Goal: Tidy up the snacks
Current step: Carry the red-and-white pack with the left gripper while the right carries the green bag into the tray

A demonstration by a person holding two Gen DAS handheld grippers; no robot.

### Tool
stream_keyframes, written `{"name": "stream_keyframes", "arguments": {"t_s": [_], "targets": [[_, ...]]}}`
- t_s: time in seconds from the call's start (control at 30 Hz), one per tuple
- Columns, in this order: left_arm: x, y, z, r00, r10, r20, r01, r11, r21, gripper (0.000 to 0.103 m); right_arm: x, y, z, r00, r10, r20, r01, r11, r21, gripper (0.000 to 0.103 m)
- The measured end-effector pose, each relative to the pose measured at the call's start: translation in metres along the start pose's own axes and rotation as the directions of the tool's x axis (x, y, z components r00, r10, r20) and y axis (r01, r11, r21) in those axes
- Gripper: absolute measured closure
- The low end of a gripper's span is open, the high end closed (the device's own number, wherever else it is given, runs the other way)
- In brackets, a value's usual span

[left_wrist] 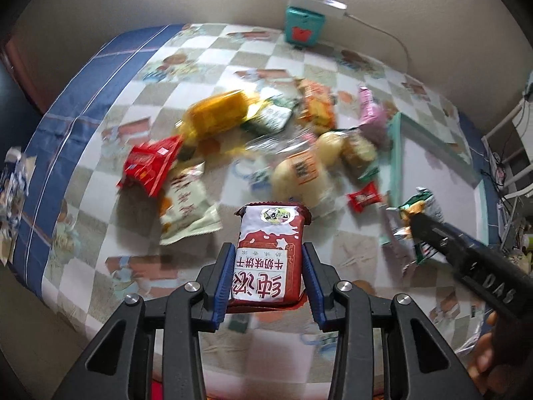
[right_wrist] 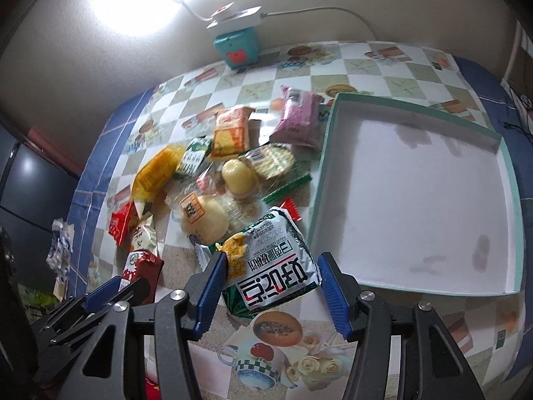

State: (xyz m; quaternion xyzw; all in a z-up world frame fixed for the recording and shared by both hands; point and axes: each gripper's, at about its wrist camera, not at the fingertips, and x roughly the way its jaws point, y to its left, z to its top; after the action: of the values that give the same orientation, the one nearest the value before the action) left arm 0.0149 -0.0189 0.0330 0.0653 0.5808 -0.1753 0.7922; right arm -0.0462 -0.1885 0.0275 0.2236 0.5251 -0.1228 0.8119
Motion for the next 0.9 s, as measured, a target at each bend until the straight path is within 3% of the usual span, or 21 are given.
{"name": "stream_keyframes", "arguments": {"t_s": [0.27,0.6,0.9], "targets": [[-0.002,-0.057,0.032,1.0,0.012,0.024,-0.015,0.996,0.09,0.061,-0.012,-0.037,0.013,0.997,-0.065,0.05,0.06,0.994,0.089,0.043],[0.022,-0.132,0.047,1.0,-0.009,0.005,0.008,0.986,0.169,0.061,-0.019,-0.096,0.026,0.978,-0.193,0.075,0.174,0.962,0.21,0.043],[0.058,-0.191,0.049,0.999,-0.044,-0.007,0.045,0.974,0.223,0.061,-0.016,-0.177,0.019,0.947,-0.32,0.021,0.288,0.875,0.39,0.044]]}}
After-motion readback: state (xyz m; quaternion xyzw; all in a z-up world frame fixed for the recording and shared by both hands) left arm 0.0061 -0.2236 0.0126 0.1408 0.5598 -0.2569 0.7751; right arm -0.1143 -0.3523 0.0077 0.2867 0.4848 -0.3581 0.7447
